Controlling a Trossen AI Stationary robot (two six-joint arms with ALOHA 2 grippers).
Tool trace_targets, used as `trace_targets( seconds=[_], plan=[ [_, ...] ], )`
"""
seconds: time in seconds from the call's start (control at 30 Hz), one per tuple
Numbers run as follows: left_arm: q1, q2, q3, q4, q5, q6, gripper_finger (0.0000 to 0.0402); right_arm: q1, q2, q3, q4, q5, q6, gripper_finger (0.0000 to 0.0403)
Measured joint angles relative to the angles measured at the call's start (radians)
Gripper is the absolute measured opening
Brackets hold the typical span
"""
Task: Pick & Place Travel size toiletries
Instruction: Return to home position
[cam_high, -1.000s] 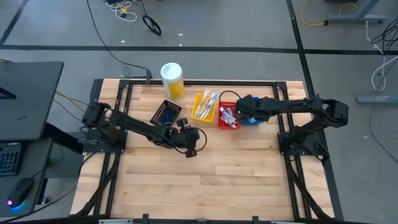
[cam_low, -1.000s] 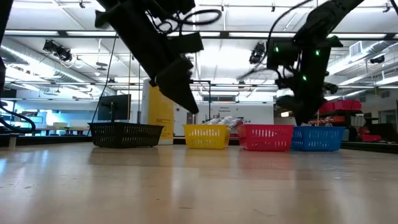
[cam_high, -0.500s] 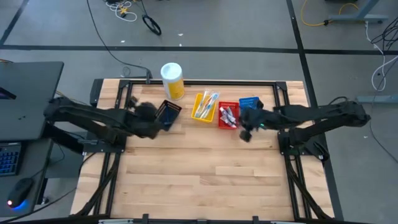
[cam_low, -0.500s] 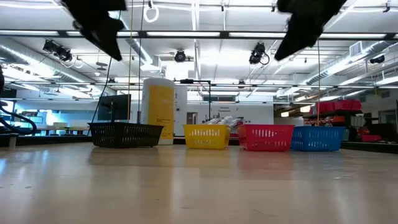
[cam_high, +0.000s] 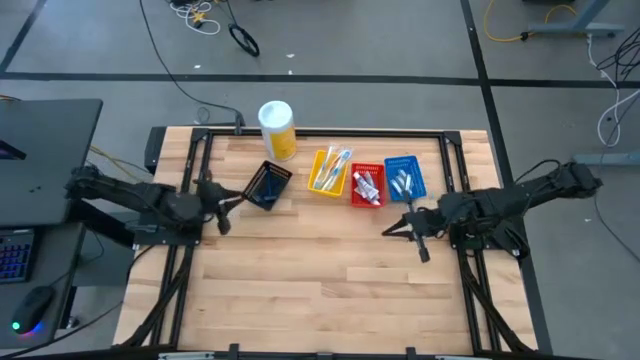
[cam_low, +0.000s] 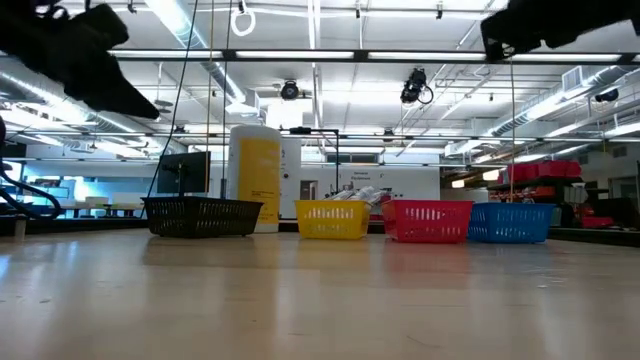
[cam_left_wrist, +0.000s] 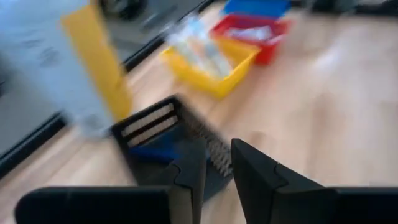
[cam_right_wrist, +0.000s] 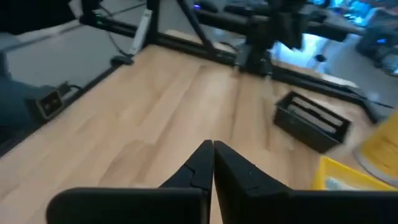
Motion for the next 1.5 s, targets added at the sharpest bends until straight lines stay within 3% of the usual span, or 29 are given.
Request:
trace_targets(
  seconds=[0.1,0.23,0.43,0.7,0.93,1.1,1.5],
  plan=[
    [0.000,-0.129,-0.063,0.099,0.060,0.125,0.0080,-0.016,-0.077,-0.065,0.033,0.032,0.007,0.0018],
    [0.000,-0.279,-0.081,0.138,0.138,0.177,0.0078,-0.040,-0.191,-0.121,0.034,0.033,0.018,0.0018],
    [0.000,-0.418,-0.083,0.160,0.110,0.212,0.0077,-0.052,-0.350,-0.194,0.040,0.026,0.026,0.0018],
    [0.000,-0.396,-0.122,0.210,0.106,0.256,0.0077,-0.052,-0.518,-0.312,0.084,0.110,0.026,0.0018],
    [0.000,-0.397,-0.275,0.528,0.239,0.402,0.0077,-0.052,-0.648,-0.364,0.047,0.084,0.006,0.0018],
    [0.000,-0.397,-0.346,0.670,0.268,0.442,0.0077,-0.052,-0.726,-0.364,-0.036,0.084,0.008,0.0018],
    [0.000,-0.396,-0.383,0.716,0.308,0.420,0.0077,-0.052,-0.801,-0.365,-0.123,0.084,0.033,0.0018]
  ],
)
